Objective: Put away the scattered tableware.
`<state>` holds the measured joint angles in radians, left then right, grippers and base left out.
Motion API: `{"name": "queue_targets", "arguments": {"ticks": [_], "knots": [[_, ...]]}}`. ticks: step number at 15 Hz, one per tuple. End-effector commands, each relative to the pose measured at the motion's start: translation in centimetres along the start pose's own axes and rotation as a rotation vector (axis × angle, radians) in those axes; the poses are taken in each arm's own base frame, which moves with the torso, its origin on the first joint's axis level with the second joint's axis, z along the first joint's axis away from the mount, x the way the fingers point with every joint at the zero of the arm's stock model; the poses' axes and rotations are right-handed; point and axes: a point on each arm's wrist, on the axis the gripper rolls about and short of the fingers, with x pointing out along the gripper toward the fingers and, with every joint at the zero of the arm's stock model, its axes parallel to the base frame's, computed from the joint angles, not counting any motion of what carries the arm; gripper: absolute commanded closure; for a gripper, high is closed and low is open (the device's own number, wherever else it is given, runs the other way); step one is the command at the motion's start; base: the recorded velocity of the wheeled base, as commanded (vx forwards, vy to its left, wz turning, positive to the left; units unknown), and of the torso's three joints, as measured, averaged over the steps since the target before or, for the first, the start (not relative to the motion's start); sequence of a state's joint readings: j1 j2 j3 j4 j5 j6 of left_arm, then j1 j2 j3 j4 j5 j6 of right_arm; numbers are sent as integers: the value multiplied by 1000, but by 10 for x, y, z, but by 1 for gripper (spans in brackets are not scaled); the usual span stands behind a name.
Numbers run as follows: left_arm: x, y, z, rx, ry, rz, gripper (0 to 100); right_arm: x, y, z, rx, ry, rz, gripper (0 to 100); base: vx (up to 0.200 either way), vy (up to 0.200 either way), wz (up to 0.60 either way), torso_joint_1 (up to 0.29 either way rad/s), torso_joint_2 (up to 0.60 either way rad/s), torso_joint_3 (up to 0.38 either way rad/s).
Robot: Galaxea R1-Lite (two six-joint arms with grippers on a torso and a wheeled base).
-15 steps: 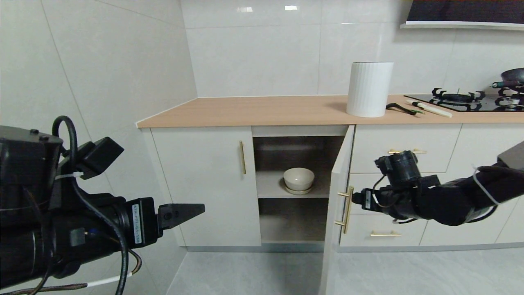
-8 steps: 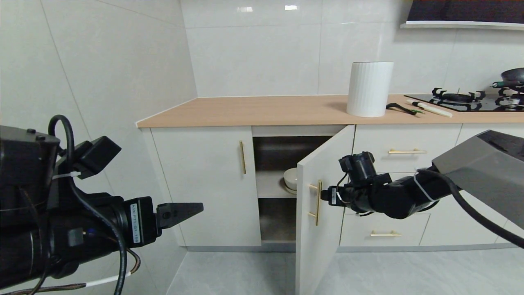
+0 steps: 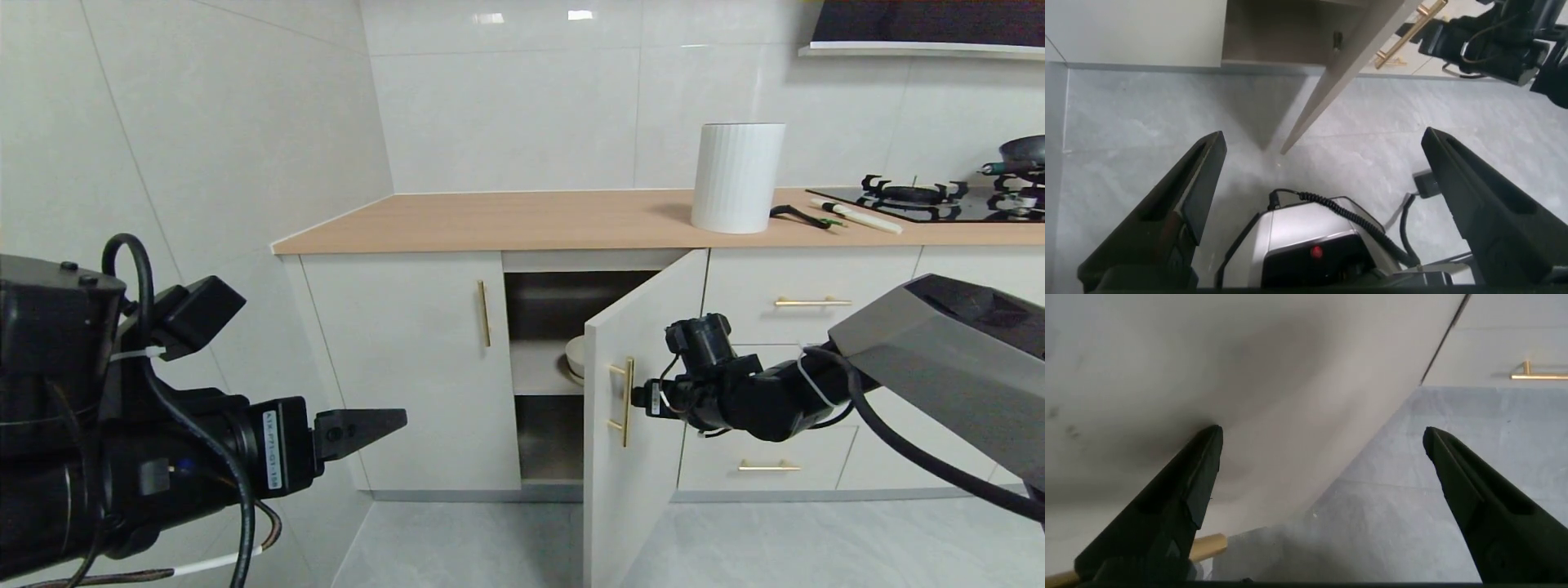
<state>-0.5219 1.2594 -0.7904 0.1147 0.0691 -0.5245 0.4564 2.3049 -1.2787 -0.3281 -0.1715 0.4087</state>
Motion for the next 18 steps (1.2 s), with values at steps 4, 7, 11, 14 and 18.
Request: {"name": "queue_targets", "arguments": {"ticks": [4,7,11,14,18], "knots": [[1,1,-2,20,11,5,0,9,2,0,27,-3,2,0,50,0,0,2,1,1],[2,1,-2,19,13,6,0,11,3,-1,27,-1,3,0,200,0,0,-1,1,5],[3,1,-2,19,16,8,0,12,7,0,58,-8,14,0,200,0,0,7,7,-1],[5,1,-3,20,21,12,0,14,12,5,119,-25,28,0,133,0,0,3,3,2],[5,1,-2,20,19,12,0,16,19,16,253,-31,97,0,0,0,0,0,0,0]]}}
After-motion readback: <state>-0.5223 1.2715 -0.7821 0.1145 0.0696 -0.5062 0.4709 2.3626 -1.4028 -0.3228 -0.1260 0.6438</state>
